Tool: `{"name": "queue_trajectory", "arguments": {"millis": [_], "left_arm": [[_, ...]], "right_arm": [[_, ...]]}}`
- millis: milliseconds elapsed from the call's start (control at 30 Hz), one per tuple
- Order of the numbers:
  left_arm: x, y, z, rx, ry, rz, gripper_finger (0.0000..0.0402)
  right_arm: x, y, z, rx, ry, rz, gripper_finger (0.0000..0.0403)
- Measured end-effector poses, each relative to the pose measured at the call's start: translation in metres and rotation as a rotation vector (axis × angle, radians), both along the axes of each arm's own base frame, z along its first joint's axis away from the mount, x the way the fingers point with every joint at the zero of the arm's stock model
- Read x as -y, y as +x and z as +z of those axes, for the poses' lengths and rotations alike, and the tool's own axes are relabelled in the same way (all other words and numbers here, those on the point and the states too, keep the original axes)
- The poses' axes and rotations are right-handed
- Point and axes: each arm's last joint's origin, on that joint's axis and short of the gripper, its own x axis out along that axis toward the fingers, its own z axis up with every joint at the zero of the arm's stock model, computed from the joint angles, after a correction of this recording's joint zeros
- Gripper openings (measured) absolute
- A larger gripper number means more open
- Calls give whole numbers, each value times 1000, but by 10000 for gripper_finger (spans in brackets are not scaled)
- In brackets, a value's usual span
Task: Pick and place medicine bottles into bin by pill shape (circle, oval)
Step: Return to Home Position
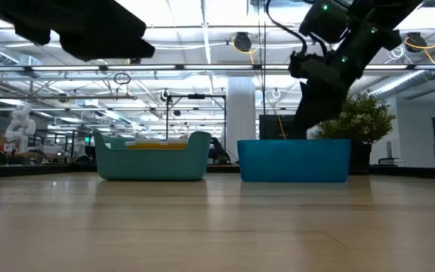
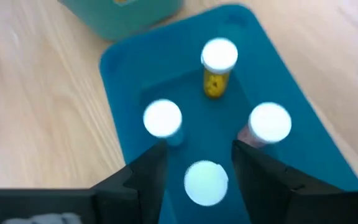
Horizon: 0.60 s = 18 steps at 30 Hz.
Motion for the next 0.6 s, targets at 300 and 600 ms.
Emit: {"name": "queue_trajectory", "arguments": {"millis": [300,600], "left_arm": [[-14,-16,42,39,-3,2,278],[-46,-23,72,63,12,98,278]], "right_arm": [[-19,-15,34,139,-64,123,169],[-48,-38,68,289,-219,296,121]]}}
